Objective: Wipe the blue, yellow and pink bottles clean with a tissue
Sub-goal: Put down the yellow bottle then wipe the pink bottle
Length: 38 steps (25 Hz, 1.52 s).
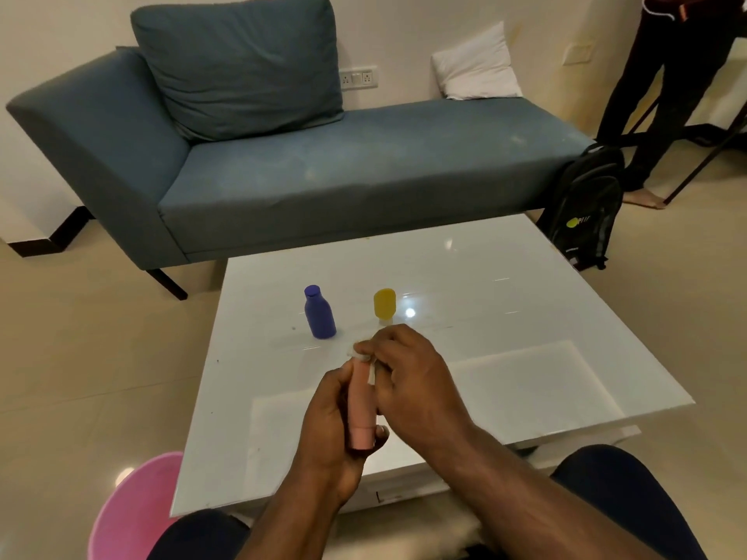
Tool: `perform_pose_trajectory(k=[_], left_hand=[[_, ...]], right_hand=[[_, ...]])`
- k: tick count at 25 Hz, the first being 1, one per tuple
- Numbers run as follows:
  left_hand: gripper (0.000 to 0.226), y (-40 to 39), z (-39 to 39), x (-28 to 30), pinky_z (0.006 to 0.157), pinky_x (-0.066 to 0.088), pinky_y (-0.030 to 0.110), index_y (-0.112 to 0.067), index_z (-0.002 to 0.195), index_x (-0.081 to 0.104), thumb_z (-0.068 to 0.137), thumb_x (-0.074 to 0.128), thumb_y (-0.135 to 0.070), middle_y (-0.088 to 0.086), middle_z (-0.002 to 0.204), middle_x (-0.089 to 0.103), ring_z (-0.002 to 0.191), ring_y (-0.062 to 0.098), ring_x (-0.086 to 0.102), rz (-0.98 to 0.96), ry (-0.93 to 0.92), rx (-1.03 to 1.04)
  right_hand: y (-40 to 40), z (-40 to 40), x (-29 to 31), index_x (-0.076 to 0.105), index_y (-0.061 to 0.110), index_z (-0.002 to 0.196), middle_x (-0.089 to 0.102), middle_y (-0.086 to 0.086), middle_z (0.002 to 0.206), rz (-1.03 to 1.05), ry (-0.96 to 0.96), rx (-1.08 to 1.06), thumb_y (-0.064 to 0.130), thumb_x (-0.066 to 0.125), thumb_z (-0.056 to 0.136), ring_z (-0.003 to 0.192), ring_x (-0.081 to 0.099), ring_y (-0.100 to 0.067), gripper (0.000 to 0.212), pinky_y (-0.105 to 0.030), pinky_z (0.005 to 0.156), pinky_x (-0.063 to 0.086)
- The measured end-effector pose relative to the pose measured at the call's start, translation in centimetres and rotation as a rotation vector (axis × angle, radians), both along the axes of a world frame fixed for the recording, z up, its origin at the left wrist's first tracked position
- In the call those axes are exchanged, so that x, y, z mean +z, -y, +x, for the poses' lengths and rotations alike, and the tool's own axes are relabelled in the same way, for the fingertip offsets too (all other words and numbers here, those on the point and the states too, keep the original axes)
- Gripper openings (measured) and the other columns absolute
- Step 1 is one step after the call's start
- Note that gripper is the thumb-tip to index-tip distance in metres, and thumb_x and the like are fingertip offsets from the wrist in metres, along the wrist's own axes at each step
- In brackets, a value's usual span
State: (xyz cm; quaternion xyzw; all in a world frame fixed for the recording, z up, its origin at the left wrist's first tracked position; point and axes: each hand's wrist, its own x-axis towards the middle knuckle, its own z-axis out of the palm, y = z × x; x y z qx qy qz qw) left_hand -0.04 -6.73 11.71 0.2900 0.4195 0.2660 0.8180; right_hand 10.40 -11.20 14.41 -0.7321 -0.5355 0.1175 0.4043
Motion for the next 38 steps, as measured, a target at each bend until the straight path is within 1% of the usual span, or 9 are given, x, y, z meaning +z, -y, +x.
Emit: perform_pose_trajectory(k=[2, 6, 11, 17, 20, 23, 26, 34, 38], left_hand=[[0.036, 0.3, 0.3, 0.2, 0.069, 0.049, 0.040, -0.013, 0.105, 0.070, 0.095, 0.051, -0.041, 0.014, 0.095, 0.073, 0.081, 0.025, 0.064, 0.075, -0.064, 0.035], [0.045, 0.6, 1.0, 0.5, 0.083, 0.053, 0.049, -0.014, 0.110, 0.067, 0.099, 0.044, -0.051, 0.014, 0.094, 0.077, 0.091, 0.031, 0.069, 0.108, -0.147, 0.073], [0.045, 0.9, 1.0, 0.6, 0.048, 0.044, 0.027, -0.009, 0.101, 0.064, 0.098, 0.047, -0.051, 0.011, 0.066, 0.071, 0.053, 0.019, 0.061, 0.059, -0.083, 0.064], [0.044, 0.8, 1.1, 1.1, 0.039, 0.044, 0.023, -0.011, 0.113, 0.061, 0.093, 0.056, -0.050, 0.014, 0.075, 0.073, 0.051, 0.021, 0.062, -0.085, -0.027, 0.078], [0.047, 0.5, 1.0, 0.9, 0.048, 0.050, 0.027, -0.013, 0.120, 0.062, 0.093, 0.057, -0.051, 0.015, 0.086, 0.076, 0.061, 0.024, 0.069, -0.119, 0.005, 0.106], [0.050, 0.2, 0.3, 0.9, 0.076, 0.061, 0.042, -0.015, 0.121, 0.064, 0.090, 0.060, -0.055, 0.016, 0.103, 0.077, 0.093, 0.033, 0.075, -0.152, -0.020, 0.110], [0.052, 0.3, 0.0, 1.0, 0.079, 0.060, 0.047, -0.016, 0.122, 0.064, 0.089, 0.062, -0.056, 0.016, 0.110, 0.075, 0.104, 0.033, 0.072, -0.176, -0.025, 0.079], [0.071, -0.8, 0.2, 0.2, 0.106, 0.047, 0.051, -0.008, 0.129, 0.063, 0.088, 0.056, -0.065, 0.017, 0.118, 0.071, 0.111, 0.034, 0.067, -0.289, 0.043, 0.060], [0.054, 0.1, 0.3, 0.2, 0.095, 0.054, 0.047, -0.010, 0.121, 0.065, 0.092, 0.058, -0.055, 0.018, 0.110, 0.074, 0.099, 0.032, 0.070, -0.269, 0.070, 0.095]], right_hand=[[-0.3, 0.7, 0.3, 0.067, 0.014, 0.111, 0.063, -0.001, 0.110, -0.006, 0.005, -0.058, 0.013, 0.057, 0.090, 0.101, 0.058, -0.015, 0.023, -0.030, 0.095, 0.047], [0.6, -0.4, 0.0, 0.069, 0.011, 0.108, 0.065, -0.004, 0.107, 0.049, 0.052, -0.029, 0.007, 0.060, 0.086, 0.099, 0.058, -0.018, 0.024, -0.018, 0.092, 0.040], [0.6, 1.2, 0.0, 0.069, 0.013, 0.107, 0.066, 0.000, 0.104, 0.042, -0.005, -0.052, 0.009, 0.059, 0.089, 0.092, 0.057, -0.008, 0.021, -0.017, 0.089, 0.045], [2.3, 0.9, -0.9, 0.068, 0.019, 0.109, 0.064, 0.006, 0.105, 0.106, 0.021, -0.090, 0.009, 0.056, 0.088, 0.092, 0.052, 0.001, 0.027, 0.001, 0.083, 0.035], [2.4, 0.5, -0.8, 0.069, 0.019, 0.107, 0.062, 0.007, 0.105, 0.111, 0.053, -0.064, 0.001, 0.059, 0.084, 0.095, 0.053, -0.002, 0.031, -0.006, 0.085, 0.039], [3.4, -0.9, -1.6, 0.069, 0.018, 0.107, 0.061, 0.006, 0.107, 0.066, 0.155, 0.012, 0.002, 0.057, 0.082, 0.098, 0.054, -0.008, 0.032, -0.012, 0.084, 0.040], [2.7, -0.4, -1.4, 0.069, 0.017, 0.107, 0.061, 0.004, 0.106, 0.049, 0.153, 0.035, 0.006, 0.055, 0.084, 0.097, 0.055, -0.011, 0.029, -0.019, 0.083, 0.048], [4.7, -3.3, -1.1, 0.065, 0.018, 0.114, 0.063, -0.001, 0.110, -0.036, 0.176, 0.113, 0.009, 0.059, 0.081, 0.099, 0.057, -0.017, 0.035, -0.026, 0.085, 0.049], [3.2, -1.3, -1.3, 0.065, 0.018, 0.116, 0.060, 0.000, 0.114, -0.055, 0.066, 0.026, 0.011, 0.058, 0.090, 0.101, 0.055, -0.011, 0.028, -0.027, 0.092, 0.049]])
